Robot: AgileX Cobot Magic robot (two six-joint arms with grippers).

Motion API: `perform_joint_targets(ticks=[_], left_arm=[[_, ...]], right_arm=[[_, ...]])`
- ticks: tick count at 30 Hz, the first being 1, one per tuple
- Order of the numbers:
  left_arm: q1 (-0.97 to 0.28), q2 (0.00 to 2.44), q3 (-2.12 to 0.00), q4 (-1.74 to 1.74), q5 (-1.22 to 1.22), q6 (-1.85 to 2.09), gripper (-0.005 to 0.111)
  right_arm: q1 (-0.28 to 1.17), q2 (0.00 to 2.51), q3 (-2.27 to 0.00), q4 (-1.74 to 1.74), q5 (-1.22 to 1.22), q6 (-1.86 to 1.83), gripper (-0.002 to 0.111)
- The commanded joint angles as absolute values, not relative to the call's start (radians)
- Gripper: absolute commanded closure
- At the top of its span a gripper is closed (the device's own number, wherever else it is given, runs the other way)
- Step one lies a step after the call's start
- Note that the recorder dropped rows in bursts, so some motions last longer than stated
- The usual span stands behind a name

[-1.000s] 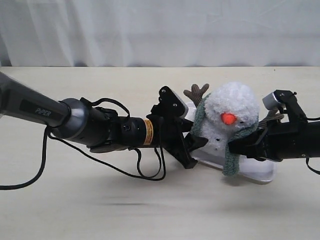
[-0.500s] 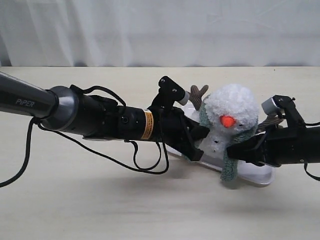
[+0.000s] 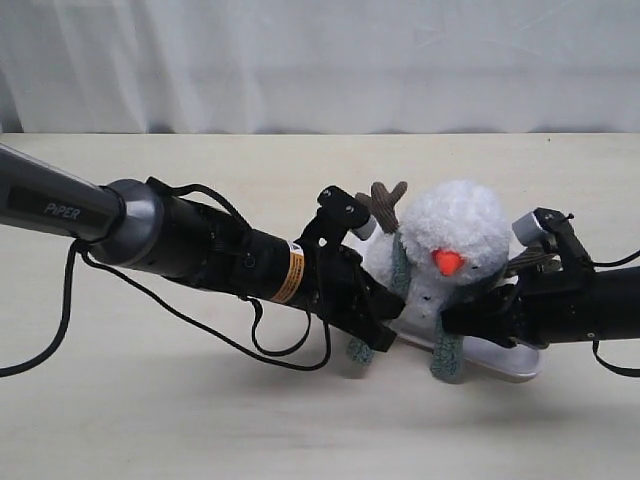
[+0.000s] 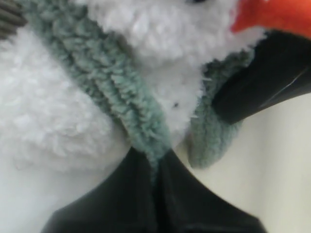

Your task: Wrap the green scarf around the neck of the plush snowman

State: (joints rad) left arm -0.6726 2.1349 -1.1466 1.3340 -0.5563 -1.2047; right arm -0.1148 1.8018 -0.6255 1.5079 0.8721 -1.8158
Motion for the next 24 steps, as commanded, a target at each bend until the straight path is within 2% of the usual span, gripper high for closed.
perform_joint_targets(ticks=[1, 14, 16, 20, 24], left_arm=[[-0.675, 2.149, -1.151, 1.349, -0.558, -1.220, 0.107], [-0.673, 2.143, -1.153, 1.349, -0.556, -1.220, 0.105], [-0.673, 2.141, -1.153, 1.349, -0.556, -1.220, 0.096], [-0.673, 2.114, -1.153, 1.349, -0.556, -1.220, 0.066], [-0.673, 2.076, -1.153, 1.351, -0.545, -1.218, 0.049]], right_arm=[[-0.113, 1.829, -0.622, 1.514, 0.883, -1.828, 0.104], [-0.113, 1.845, -0.628, 1.532, 0.947, -1.920, 0.103], [-0.113, 1.845, -0.628, 1.532, 0.975, -1.930, 0.097], [-0.113, 1.840, -0.628, 1.540, 0.989, -1.930, 0.075], [-0.113, 1.802, -0.628, 1.540, 0.987, -1.921, 0.057]])
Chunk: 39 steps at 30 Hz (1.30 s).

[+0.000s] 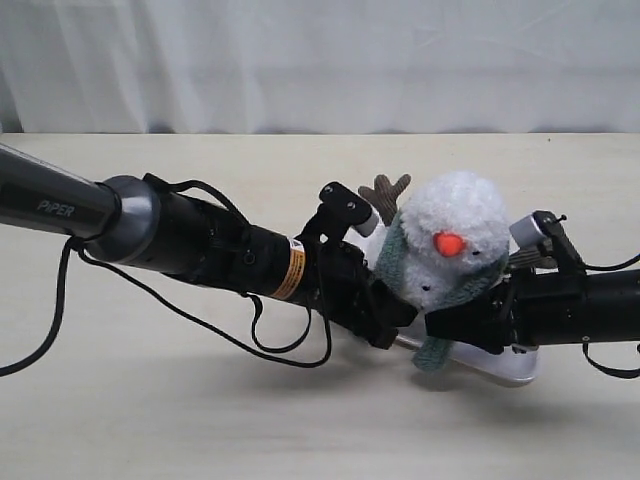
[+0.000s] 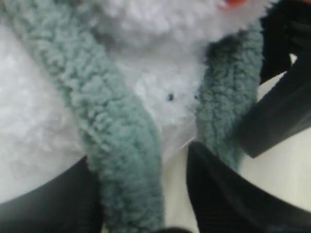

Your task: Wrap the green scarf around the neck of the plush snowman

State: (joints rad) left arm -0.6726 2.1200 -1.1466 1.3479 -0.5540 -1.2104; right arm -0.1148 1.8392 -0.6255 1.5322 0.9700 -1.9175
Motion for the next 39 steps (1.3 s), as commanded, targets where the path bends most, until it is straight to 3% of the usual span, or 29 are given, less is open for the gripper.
perform_joint_targets(ticks=[1, 8, 13, 20, 24, 32, 35, 39], left_arm=[[-0.673, 2.068, -1.153, 1.353, -0.533, -1.218, 0.047], [-0.673, 2.009, -1.153, 1.453, -0.462, -1.234, 0.047], [-0.673, 1.965, -1.153, 1.468, -0.494, -1.283, 0.047], [-0.673, 1.874, -1.153, 1.629, -0.587, -1.464, 0.048], [-0.673, 1.813, -1.153, 1.665, -0.685, -1.511, 0.048], [-0.673, 1.652, -1.147, 1.744, -0.655, -1.612, 0.048], [-0.673, 1.619, -1.140, 1.744, -0.635, -1.620, 0.064], [-0.673, 1.587, -1.140, 1.744, -0.635, -1.622, 0.086]], right_arm=[[-0.113, 1.786, -0.628, 1.538, 0.983, -1.915, 0.056], [-0.113, 1.659, -0.628, 1.389, 0.901, -1.681, 0.056], [-0.113, 1.567, -0.628, 1.283, 1.013, -1.523, 0.056], [-0.113, 1.521, -0.617, 1.349, 1.221, -1.525, 0.056], [-0.113, 1.521, -0.602, 1.398, 1.221, -1.558, 0.056], [-0.113, 1.405, -0.602, 1.403, 1.221, -1.497, 0.056], [-0.113, 1.333, -0.602, 1.405, 1.221, -1.483, 0.059], [-0.113, 1.256, -0.602, 1.408, 1.221, -1.483, 0.073]])
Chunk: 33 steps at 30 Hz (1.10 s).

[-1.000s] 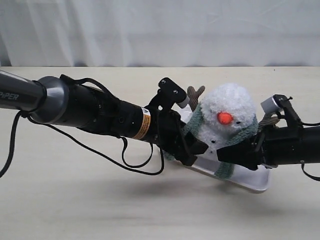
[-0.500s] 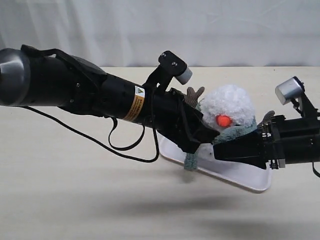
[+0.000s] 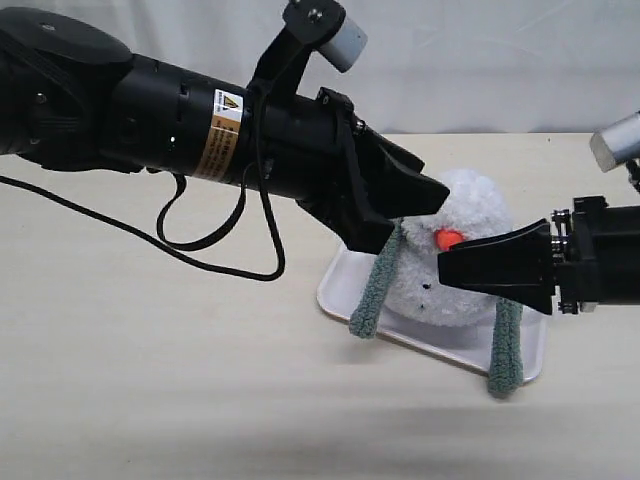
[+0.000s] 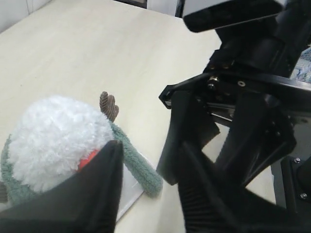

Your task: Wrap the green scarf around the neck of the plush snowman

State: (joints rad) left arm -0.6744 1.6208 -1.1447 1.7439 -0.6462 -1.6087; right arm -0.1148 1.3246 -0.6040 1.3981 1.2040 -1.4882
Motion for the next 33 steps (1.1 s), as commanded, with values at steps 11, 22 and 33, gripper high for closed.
perform_joint_targets(ticks=[11, 22, 33], left_arm=[[-0.673, 1.463, -1.140, 1.744, -0.603, -1.622, 0.107], [-0.673, 1.334, -0.996, 1.744, -0.230, -1.600, 0.107], [-0.673, 1.685, -0.993, 1.734, -0.146, -1.600, 0.070]], right_arm=[[-0.113, 0.986, -0.602, 1.405, 1.046, -1.463, 0.104], [-0.113, 0.736, -0.532, 1.361, 0.680, -1.335, 0.104], [-0.113, 1.047, -0.606, 1.337, 0.674, -1.240, 0.079]])
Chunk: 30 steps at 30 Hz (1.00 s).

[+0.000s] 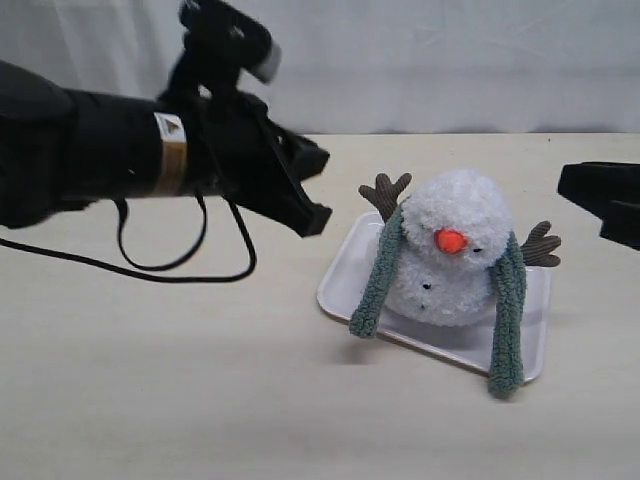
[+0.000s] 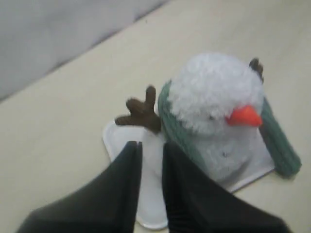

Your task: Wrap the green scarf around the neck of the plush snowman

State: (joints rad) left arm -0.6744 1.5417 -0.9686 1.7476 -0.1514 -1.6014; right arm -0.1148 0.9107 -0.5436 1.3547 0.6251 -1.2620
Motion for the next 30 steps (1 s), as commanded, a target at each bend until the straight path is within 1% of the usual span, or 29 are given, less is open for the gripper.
perform_joint_targets(ticks=[1, 3, 5, 9, 13, 18, 27, 30], left_arm=[[-0.673, 1.724, -1.007, 1.736, -0.169, -1.595, 0.064], [-0.673, 1.795, -1.037, 1.736, -0.249, -1.569, 0.059], [-0.675, 1.858, -1.082, 1.736, -0.307, -1.547, 0.058], [-0.675, 1.949, -1.161, 1.732, -0.281, -1.545, 0.058], [-0.675, 2.007, -1.199, 1.720, -0.271, -1.545, 0.058], [-0.675, 2.020, -1.200, 1.699, -0.356, -1.545, 0.058], [-0.652, 1.988, -1.200, 1.711, -0.384, -1.584, 0.058], [-0.641, 1.964, -1.200, 1.705, -0.492, -1.616, 0.058]], right_arm=[[-0.113, 1.075, -0.629, 1.337, 0.688, -1.240, 0.078], [-0.113, 1.137, -0.679, 1.337, 0.692, -1.235, 0.078], [-0.113, 1.189, -0.724, 1.337, 0.676, -1.229, 0.078], [-0.113, 1.274, -0.791, 1.337, 0.688, -1.219, 0.078], [-0.113, 1.335, -0.814, 1.337, 0.682, -1.219, 0.078], [-0.113, 1.382, -0.814, 1.344, 0.682, -1.236, 0.078], [-0.113, 1.395, -0.814, 1.344, 0.725, -1.241, 0.078], [-0.113, 1.395, -0.814, 1.344, 0.733, -1.241, 0.078]])
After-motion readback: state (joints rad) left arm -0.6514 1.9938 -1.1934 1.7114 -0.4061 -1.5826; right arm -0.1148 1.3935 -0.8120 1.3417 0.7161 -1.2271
